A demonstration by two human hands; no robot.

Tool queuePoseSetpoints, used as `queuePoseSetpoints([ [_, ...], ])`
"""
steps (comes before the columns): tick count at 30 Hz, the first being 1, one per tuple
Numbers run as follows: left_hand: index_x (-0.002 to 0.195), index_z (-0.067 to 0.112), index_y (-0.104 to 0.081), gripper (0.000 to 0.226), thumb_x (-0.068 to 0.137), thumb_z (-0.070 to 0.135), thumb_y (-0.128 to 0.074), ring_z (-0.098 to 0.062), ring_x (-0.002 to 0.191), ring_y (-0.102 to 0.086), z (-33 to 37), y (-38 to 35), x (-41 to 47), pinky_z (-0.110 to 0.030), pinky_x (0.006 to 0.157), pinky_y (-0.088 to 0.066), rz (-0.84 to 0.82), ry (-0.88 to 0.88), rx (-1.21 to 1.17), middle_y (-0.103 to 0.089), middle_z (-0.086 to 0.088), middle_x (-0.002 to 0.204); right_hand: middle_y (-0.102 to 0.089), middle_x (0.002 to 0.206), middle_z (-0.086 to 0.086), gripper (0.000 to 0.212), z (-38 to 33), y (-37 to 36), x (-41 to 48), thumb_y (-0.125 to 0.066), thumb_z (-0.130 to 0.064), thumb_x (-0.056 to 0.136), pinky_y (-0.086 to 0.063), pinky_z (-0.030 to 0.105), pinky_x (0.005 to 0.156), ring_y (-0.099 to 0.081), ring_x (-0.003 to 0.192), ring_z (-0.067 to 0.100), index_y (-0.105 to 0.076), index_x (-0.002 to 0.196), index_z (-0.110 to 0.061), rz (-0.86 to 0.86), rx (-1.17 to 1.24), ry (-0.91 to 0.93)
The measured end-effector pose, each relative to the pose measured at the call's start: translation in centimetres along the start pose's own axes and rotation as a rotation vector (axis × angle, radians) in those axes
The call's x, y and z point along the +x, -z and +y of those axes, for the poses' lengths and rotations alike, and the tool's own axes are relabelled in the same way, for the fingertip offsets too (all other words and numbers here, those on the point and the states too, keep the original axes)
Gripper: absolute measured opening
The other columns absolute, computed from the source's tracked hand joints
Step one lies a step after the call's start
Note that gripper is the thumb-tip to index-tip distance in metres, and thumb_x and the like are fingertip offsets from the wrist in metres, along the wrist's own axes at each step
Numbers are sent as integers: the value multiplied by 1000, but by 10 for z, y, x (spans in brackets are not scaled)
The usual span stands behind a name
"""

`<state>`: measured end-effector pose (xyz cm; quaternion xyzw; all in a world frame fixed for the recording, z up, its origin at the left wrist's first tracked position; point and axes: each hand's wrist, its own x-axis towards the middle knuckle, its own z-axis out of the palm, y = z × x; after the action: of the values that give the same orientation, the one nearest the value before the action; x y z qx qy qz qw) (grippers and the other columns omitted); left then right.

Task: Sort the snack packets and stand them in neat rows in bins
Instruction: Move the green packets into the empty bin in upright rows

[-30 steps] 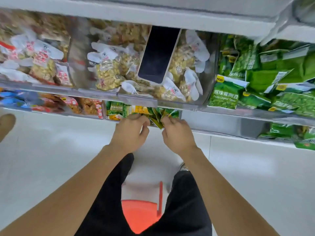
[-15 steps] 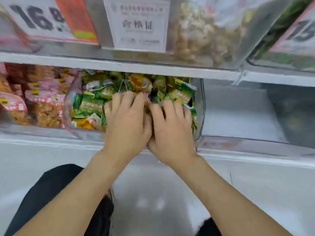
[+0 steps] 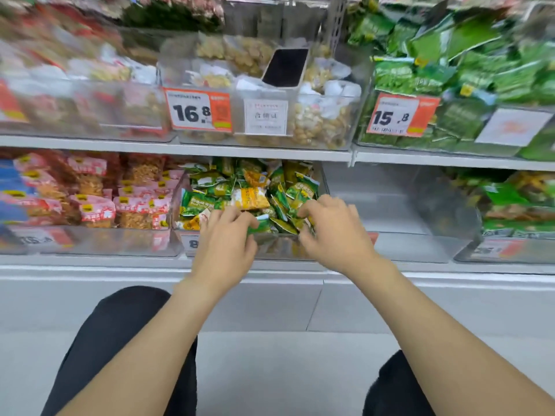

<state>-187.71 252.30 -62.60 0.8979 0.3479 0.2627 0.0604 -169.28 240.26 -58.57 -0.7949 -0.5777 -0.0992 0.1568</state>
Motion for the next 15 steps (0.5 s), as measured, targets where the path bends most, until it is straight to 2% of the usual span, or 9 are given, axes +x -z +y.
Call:
queuePoseSetpoints([
  [2,117,25,-69,27,90,20,-68,-30,107,-49,8,-4,9,-44,87,-40,-25,11,-3,-58,0,113,-65,103,4,24,0,13,18,-57,-26,91,-47,40,79,-63,99,33,-68,111,-22,-88,-74,-2],
  [5,121,29,-64,29,92,31,-67,-26,112,-45,25,-17,28,-43,91,-41,-49,9,-14,-54,2,117,-63,96,5,15,10,7,36,-56,-25,91,-45,38,68,-63,90,34,-65,101,-18,-49,-98,-13],
  [10,118,29,-59,28,92,37,-64,-21,106,-45,41,-36,46,-41,88,-46,-56,-3,-45,-48,5,113,-61,95,1,10,35,-16,53,-56,-27,91,-54,42,72,-60,89,29,-62,96,-22,-28,86,-18],
  [15,119,30,-55,30,92,42,-60,-22,101,-44,32,-47,52,-42,83,-46,-118,-64,67,-49,6,110,-55,90,-4,6,59,-33,66,-59,-28,88,-53,44,77,-60,85,24,-64,89,-25,8,232,77],
])
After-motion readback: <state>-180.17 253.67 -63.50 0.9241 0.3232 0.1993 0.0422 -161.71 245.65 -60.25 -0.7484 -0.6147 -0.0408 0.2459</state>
